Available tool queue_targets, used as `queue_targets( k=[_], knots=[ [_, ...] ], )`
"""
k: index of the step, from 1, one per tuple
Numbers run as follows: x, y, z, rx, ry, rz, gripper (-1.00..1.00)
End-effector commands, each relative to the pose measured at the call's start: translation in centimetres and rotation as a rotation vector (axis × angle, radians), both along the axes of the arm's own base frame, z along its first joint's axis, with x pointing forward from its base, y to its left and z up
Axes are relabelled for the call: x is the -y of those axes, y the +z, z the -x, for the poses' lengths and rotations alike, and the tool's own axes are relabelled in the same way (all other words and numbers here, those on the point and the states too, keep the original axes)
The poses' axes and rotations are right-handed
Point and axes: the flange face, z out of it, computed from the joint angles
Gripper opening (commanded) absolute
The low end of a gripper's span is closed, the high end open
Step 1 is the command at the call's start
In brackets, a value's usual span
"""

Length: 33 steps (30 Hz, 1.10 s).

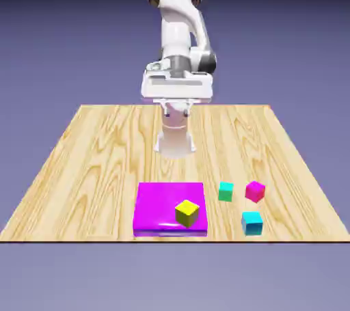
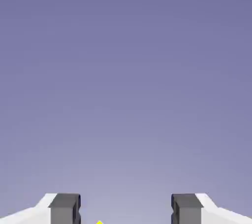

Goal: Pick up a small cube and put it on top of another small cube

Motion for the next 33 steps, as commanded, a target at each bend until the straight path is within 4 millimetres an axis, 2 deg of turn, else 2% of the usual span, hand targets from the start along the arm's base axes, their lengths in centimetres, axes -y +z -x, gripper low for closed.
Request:
queue_targets(
  k=[1, 6, 11, 16, 21, 23, 28, 29, 30, 33],
  knots=[
    [-1.3, -1.0, -0.6, -0.044, 0.029, 0.012, 0.0],
    [-8.2, -6.5, -2.5, -0.259, 0.176, 0.077, 0.0],
    [-15.2, -12.5, -2.3, -0.467, 0.323, 0.155, 0.0],
    [-22.0, -18.7, -0.1, -0.667, 0.468, 0.245, 0.0],
    [-28.2, -24.8, 4.1, -0.858, 0.61, 0.347, 0.0],
    [-28.8, -25.5, 4.7, -0.879, 0.626, 0.359, 0.0],
    [-28.2, -32.4, 5.4, -0.879, 0.626, 0.359, 0.0],
    [-28.2, -32.4, 5.4, -0.879, 0.626, 0.359, -1.0],
    [-28.2, -32.4, 5.4, -0.879, 0.626, 0.359, -1.0],
    [-28.7, -28.1, 4.8, -0.878, 0.625, 0.358, -1.0]
  ],
)
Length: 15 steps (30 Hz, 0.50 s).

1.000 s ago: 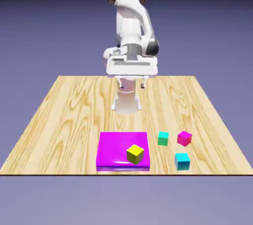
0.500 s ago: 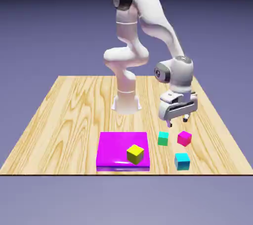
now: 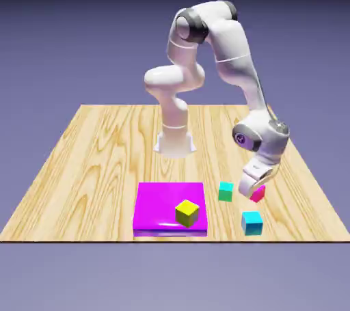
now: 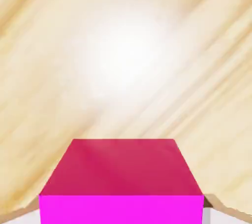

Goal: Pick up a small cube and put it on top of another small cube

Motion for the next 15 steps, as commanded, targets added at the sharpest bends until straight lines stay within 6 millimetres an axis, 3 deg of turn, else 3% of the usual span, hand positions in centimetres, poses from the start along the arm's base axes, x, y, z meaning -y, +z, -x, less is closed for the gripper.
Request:
queue_targets(
  k=[1, 2, 10, 11, 15],
  knots=[
    [-0.1, 1.4, -0.1, 0.0, 0.001, 0.001, -1.0],
    [0.1, 2.7, -0.2, 0.0, -0.007, 0.002, -1.0],
    [11.3, 7.7, -0.7, 0.0, -0.399, 0.001, -1.0],
    [11.3, 7.7, -0.7, 0.0, -0.399, 0.001, -1.0],
    [11.6, 2.4, -0.2, 0.0, -0.399, 0.002, -1.0]
  ],
)
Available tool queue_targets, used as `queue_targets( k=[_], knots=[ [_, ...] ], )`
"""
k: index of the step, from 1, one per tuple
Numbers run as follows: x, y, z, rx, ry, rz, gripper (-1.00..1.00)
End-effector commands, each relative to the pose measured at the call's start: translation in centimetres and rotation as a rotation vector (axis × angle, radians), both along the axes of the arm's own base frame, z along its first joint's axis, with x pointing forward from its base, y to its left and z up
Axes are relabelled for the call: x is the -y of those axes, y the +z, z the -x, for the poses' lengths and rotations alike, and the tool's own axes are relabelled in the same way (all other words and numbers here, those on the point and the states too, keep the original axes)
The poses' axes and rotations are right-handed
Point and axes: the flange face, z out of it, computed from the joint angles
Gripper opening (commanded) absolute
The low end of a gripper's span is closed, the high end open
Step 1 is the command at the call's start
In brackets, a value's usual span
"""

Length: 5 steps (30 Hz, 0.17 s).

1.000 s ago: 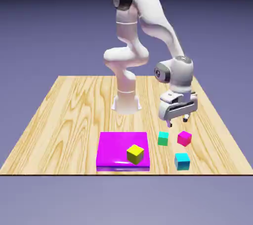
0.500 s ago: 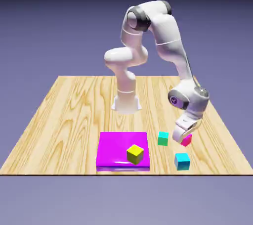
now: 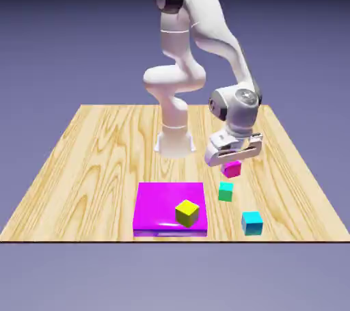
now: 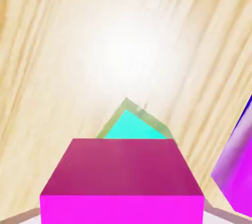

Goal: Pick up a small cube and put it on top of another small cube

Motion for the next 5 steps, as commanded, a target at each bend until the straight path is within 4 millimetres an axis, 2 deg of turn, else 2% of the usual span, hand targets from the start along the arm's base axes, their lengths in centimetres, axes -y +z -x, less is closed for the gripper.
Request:
queue_targets(
  k=[1, 2, 3, 4, 5],
  knots=[
    [0.1, -1.3, 0.3, 0.0, 0.001, 0.0, -1.0],
    [0.1, -1.6, 0.4, 0.0, 0.001, 0.0, -1.0],
    [0.1, -1.6, 0.4, 0.0, 0.001, 0.0, 1.0],
    [0.1, -1.6, 0.4, 0.0, 0.001, 0.0, 1.0],
    [0.0, -0.4, 0.1, 0.0, 0.0, 0.0, 1.0]
  ],
)
